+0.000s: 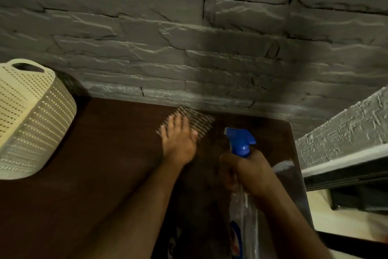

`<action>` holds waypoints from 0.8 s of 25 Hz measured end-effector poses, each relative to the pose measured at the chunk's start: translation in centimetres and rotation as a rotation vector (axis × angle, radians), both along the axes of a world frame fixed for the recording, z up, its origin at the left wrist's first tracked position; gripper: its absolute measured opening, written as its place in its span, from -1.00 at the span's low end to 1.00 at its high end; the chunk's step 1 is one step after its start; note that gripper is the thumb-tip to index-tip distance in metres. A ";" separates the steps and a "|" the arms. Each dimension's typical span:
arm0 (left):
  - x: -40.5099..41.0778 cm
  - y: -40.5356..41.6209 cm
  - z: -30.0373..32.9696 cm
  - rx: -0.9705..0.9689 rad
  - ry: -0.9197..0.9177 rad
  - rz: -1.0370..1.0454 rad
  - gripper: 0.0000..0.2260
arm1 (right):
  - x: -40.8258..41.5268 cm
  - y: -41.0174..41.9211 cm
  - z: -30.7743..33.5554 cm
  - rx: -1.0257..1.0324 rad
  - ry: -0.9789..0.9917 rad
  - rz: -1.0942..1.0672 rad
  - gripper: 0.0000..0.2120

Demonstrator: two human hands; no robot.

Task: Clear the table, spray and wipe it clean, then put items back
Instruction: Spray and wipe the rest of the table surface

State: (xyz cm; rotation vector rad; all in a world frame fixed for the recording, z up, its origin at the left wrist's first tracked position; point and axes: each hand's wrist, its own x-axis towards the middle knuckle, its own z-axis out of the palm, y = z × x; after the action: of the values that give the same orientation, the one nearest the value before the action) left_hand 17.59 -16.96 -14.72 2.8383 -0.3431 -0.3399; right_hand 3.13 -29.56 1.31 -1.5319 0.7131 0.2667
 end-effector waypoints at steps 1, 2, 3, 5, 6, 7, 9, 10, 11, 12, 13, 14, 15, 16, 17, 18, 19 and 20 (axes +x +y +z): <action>2.2 -1.0 0.5 0.012 0.043 0.116 -0.42 | -0.4 -0.4 -0.2 0.001 0.003 0.002 -0.82; 3.3 -2.5 1.3 0.028 0.092 0.180 -0.40 | -0.6 -0.9 -0.3 0.001 0.006 0.004 -0.82; 2.7 -4.1 1.9 0.049 0.113 0.162 -0.40 | -1.0 -1.3 -0.3 0.011 0.007 -0.005 -0.84; -1.5 -5.6 1.5 0.016 0.051 -0.061 -0.41 | -1.9 -1.8 0.0 0.032 0.000 -0.007 -0.85; -4.3 -4.9 0.9 0.019 0.034 -0.189 -0.40 | -2.3 -1.9 0.0 0.040 -0.001 0.008 -0.85; -6.3 -3.1 0.5 0.017 0.018 -0.268 -0.39 | -2.9 -2.0 0.1 0.051 0.002 0.016 -0.85; -5.4 -0.2 0.1 0.060 -0.005 -0.170 -0.40 | -4.3 -2.6 0.1 0.067 0.001 0.021 -0.85; -3.3 -0.2 0.2 0.082 -0.001 -0.027 -0.41 | -4.9 -3.0 -0.1 0.064 -0.007 0.029 -0.85; -1.0 -1.0 0.7 0.085 0.036 0.132 -0.41 | -5.4 -3.4 -0.3 0.060 -0.019 0.036 -0.86; 1.1 -2.7 1.3 0.071 0.082 0.258 -0.40 | -5.7 -3.8 -0.5 0.054 -0.035 0.045 -0.87; 1.8 -5.2 2.2 0.069 0.132 0.303 -0.39 | -6.1 -4.2 -0.5 0.046 -0.054 0.054 -0.88; 1.2 -8.0 2.9 0.054 0.137 0.252 -0.39 | -6.4 -4.4 -0.5 0.037 -0.072 0.064 -0.88; -0.5 -10.4 2.8 0.034 0.102 0.136 -0.39 | -6.7 -4.6 -0.4 0.032 -0.079 0.067 -0.87; -3.2 -11.6 2.2 0.000 0.073 -0.006 -0.40 | -7.0 -4.7 -0.4 0.036 -0.072 0.063 -0.86; -6.2 -11.1 1.7 0.003 0.050 -0.134 -0.40 | -7.2 -4.7 -0.3 0.050 -0.057 0.060 -0.85; -8.7 -9.1 0.8 0.016 0.005 -0.206 -0.41 | -7.4 -4.7 -0.2 0.065 -0.039 0.059 -0.85; -9.7 -6.3 0.2 0.049 -0.036 -0.189 -0.42 | -7.7 -4.8 0.0 0.075 -0.026 0.065 -0.86; -8.8 -3.9 0.1 0.073 -0.072 -0.111 -0.42 | -8.0 -5.0 0.0 0.075 -0.017 0.071 -0.86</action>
State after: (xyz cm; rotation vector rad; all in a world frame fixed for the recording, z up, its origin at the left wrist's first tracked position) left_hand 8.83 -20.85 -14.65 2.9155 -0.5146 -0.2774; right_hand -4.87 -34.56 1.32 -1.4877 0.6295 0.3301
